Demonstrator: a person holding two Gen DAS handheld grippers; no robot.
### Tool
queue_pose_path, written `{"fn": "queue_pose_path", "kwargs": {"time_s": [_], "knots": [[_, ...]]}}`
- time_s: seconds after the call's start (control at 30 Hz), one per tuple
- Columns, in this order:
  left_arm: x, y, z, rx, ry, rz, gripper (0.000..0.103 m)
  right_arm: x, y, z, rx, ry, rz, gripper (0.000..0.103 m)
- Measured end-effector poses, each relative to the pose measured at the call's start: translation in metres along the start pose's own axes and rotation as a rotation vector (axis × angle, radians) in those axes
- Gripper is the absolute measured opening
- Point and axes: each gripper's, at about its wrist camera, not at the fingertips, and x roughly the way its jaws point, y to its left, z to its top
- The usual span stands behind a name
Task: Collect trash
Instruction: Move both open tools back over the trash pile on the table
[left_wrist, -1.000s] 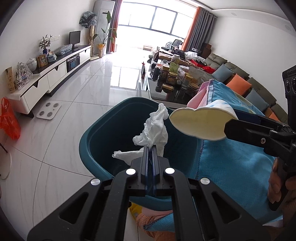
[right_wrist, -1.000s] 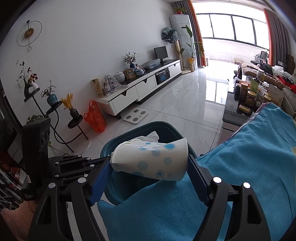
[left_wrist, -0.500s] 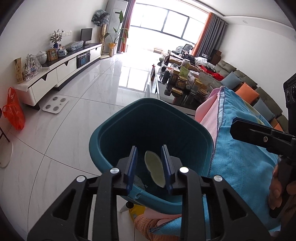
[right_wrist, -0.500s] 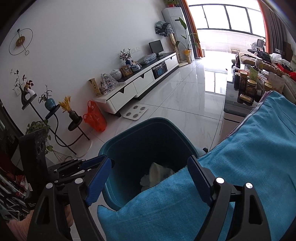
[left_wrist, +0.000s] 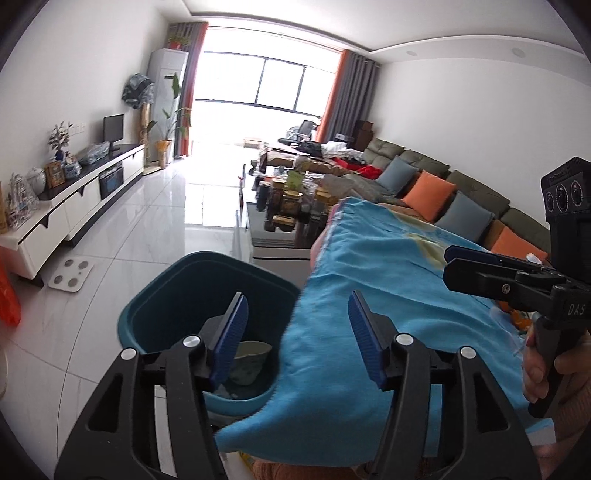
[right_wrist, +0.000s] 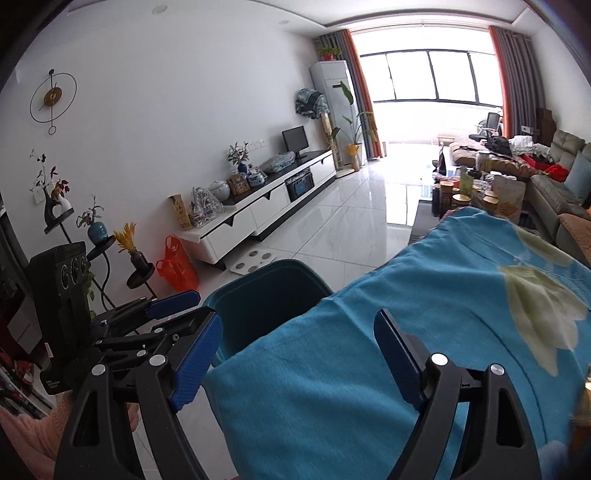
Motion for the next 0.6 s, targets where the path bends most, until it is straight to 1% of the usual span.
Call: {"fn": "queue_pose_path", "kwargs": {"time_s": [0.2,0.43,0.6], "knots": [[0.01,-0.071,-0.005,0.098,0.021,-0.163,0.058,-0.065,-0.036,-0.024,0.069,-0.08,-0.133,0.081],[0.026,-0.153,-0.023,0.197,0.082,-0.342,0.058,-0.125,-0.082,-0.055,0.158,-0.125,-0.314,0.081],[0.034,-0.209,-0.035,0.274,0.122,-0.459,0.058,-0.166,-0.114,-0.077,0.224,-0.164,-0.415,0.081]]}}
